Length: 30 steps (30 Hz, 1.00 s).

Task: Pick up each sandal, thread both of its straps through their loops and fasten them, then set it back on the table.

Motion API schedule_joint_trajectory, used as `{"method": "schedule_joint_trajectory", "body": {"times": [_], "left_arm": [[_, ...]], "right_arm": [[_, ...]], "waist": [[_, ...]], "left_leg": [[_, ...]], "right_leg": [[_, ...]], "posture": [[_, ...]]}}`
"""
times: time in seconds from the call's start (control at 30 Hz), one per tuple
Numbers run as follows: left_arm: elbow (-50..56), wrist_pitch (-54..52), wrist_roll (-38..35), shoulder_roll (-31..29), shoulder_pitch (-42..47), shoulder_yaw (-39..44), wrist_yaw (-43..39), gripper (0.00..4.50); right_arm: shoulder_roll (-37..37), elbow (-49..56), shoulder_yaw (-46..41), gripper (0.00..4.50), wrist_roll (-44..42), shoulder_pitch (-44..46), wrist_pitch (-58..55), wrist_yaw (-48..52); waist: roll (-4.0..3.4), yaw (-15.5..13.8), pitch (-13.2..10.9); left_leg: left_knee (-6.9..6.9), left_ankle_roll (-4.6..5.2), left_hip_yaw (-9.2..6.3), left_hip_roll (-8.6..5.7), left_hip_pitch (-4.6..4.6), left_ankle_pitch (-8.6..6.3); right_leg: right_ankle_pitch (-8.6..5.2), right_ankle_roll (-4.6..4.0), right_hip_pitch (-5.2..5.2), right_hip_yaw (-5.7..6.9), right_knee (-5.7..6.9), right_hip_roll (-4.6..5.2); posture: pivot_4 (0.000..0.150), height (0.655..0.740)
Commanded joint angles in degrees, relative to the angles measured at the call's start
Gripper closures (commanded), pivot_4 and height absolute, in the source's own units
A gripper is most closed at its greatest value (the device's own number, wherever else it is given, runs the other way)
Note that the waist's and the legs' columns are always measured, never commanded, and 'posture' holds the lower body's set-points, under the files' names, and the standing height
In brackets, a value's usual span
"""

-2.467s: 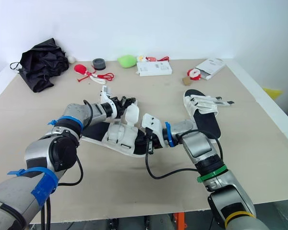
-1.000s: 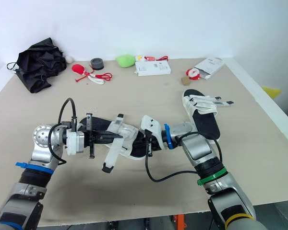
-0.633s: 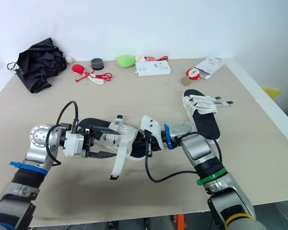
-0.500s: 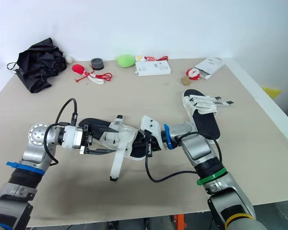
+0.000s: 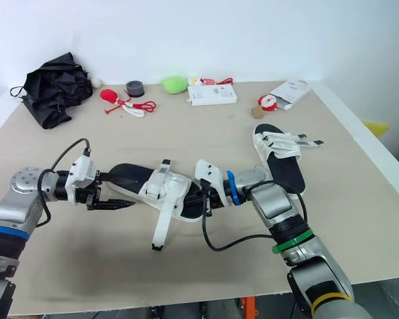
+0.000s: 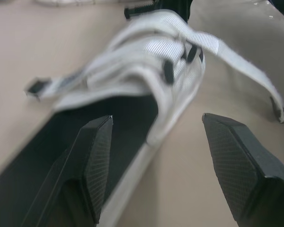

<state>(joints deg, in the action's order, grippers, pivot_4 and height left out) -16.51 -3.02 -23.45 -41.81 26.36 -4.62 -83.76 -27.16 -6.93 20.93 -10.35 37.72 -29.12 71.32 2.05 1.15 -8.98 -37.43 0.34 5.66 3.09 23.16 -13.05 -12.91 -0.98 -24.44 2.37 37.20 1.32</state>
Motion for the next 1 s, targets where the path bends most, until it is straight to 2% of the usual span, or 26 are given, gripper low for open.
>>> {"method": "schedule_joint_trajectory", "body": {"times": [0.03, 0.17, 0.3, 0.63, 0.9, 1.0], "left_arm": [[0.20, -0.89, 0.74, 0.46, -0.17, -0.39, -0.80, 1.40], [1.19, -2.96, 1.46, 3.87, 0.93, -2.16, -0.01, 1.40], [4.62, -5.53, 0.54, 4.81, 0.12, -2.59, -0.16, 1.40], [14.68, -16.45, -0.82, -2.86, -6.10, -5.09, -5.15, 1.40], [13.77, -13.17, 0.74, -2.47, -6.22, -3.47, -2.09, 1.40], [13.82, -15.88, -0.63, -3.95, -5.41, -2.87, -2.81, 1.40]], "right_arm": [[-0.50, -0.96, 2.65, 4.50, 1.51, -1.65, -1.38, 0.12], [-0.62, -0.81, 2.62, 4.50, 1.45, -1.77, -1.52, -0.01], [-0.61, -0.83, 2.56, 4.50, 1.41, -1.68, -1.64, -0.20], [-0.70, -2.07, 2.44, 4.50, 1.68, -0.87, -1.04, -0.13], [-0.45, -2.42, 2.88, 4.50, 1.49, -0.38, -0.70, -0.12], [-0.67, -1.98, 2.88, 4.50, 1.37, -0.61, -0.92, -0.04]], "waist": [[0.00, -0.01, 0.00], [0.00, -0.04, 0.01], [0.01, -0.02, 0.01], [-0.01, 0.02, 0.03], [-0.02, -0.03, 0.05], [-0.02, -0.03, 0.04]], "left_leg": [[0.00, 0.00, 0.00, 0.01, 0.00, 0.00], [-0.01, 0.00, 0.00, -0.01, -0.01, 0.00], [-0.05, 0.00, 0.01, -0.01, -0.01, 0.00], [-0.04, -0.04, 0.04, 0.00, -0.04, -0.08], [-0.04, -0.04, 0.04, 0.00, -0.06, -0.08], [-0.06, -0.04, 0.04, 0.00, -0.07, -0.07]], "right_leg": [[0.00, 0.00, 0.00, 0.00, 0.00, 0.00], [0.01, -0.01, 0.01, -0.01, 0.03, 0.03], [0.02, -0.01, 0.01, -0.04, 0.05, 0.01], [-0.03, -0.05, 0.00, -0.10, 0.04, 0.01], [-0.02, -0.05, 0.01, -0.10, 0.05, 0.01], [-0.01, -0.04, 0.02, -0.10, 0.07, 0.01]], "posture": [[0.150, 0.7400], [0.150, 0.7400], [0.150, 0.7400], [0.150, 0.7400], [0.150, 0.7400], [0.150, 0.7400]]}}
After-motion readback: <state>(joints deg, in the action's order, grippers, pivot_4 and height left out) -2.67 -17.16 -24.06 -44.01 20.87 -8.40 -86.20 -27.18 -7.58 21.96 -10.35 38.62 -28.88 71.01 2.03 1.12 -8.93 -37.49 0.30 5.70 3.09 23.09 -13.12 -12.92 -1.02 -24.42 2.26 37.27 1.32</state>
